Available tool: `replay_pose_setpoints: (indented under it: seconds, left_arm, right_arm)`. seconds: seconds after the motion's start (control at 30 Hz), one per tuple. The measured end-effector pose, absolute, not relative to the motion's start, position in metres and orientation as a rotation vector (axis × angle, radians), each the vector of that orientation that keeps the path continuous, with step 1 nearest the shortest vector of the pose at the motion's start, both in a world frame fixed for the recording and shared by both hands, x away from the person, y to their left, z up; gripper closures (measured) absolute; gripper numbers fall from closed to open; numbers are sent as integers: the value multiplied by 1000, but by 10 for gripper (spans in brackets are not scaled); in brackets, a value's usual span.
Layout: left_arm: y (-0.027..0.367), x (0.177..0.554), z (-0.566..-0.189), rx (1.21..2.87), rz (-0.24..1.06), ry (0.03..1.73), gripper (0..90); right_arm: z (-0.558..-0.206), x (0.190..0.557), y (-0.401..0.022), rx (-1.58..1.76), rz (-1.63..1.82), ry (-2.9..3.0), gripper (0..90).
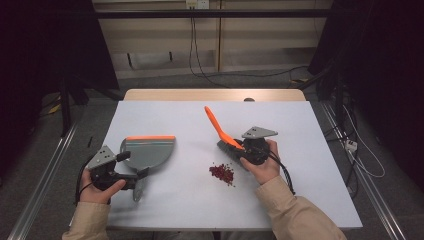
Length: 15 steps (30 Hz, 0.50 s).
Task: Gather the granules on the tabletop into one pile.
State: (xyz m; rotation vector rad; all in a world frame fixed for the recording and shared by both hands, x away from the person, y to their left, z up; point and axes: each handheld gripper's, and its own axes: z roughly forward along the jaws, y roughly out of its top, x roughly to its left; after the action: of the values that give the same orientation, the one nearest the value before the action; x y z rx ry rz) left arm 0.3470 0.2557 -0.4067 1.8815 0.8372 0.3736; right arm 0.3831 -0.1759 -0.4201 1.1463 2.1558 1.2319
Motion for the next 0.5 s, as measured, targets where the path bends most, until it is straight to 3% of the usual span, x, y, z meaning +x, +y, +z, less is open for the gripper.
replay_pose_setpoints:
  seconds: [0.5]
  left_arm:
    - [256,346,-405,1877,378,837,56]
  right_arm:
    - [-432,364,-159,1050,1188,2161,714]
